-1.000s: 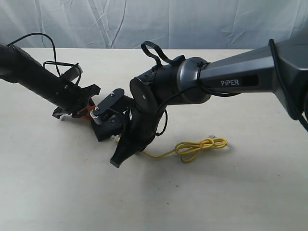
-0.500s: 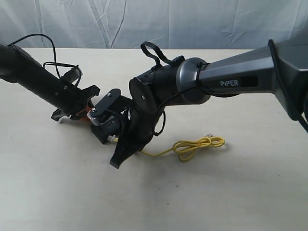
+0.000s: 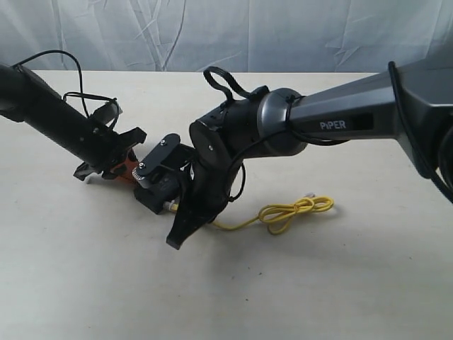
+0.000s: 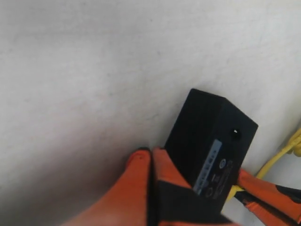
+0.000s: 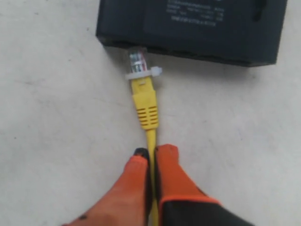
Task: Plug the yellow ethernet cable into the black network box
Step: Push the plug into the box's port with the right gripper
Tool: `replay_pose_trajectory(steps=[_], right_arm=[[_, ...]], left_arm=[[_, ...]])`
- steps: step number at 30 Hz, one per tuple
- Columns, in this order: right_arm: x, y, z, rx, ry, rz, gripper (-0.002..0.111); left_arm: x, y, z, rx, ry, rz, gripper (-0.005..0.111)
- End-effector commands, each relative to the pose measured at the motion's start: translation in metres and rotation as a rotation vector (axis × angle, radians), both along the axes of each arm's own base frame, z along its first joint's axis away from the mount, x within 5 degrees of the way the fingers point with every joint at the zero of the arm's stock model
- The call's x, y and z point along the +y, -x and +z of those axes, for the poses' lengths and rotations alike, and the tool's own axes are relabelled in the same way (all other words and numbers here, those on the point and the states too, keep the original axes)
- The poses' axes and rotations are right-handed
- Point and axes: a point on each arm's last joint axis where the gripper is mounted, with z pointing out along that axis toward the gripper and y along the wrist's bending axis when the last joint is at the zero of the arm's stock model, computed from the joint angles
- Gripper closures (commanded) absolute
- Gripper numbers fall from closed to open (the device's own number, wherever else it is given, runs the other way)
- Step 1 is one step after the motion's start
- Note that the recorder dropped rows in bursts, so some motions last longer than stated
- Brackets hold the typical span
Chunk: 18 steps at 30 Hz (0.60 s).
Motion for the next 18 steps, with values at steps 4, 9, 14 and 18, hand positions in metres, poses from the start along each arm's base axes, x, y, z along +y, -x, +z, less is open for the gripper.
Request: replay_pose_trajectory(steps=[4,9,14,18], right_arm=[[-0.0028,-0.0017,-0.0009,-0.019,0.019,-0.015,0.108],[-0.0057,0.0008,-0.0020,0.009,0.053,-0.016,0.108],[-0.0103,0.0039,-0.0013,0.040,0.103,-0.012,0.108],[-0.0089,0.0021,-0.0008,0.025,0.082,-0.041,0.108]], left_arm=[[0.0045,0.0030,-0.0088,-0.017,-0.077,-0.056,0.107],[0.0050,0.0016,-0.0093,-0.036,-0.084,-0.055,0.107],[0.0065,-0.0017,-0.0106,-0.076,-0.106,-0.048,0.107],[0.0080,-0.0053,-0.0117,-0.135,-0.126,-0.063,0.107]])
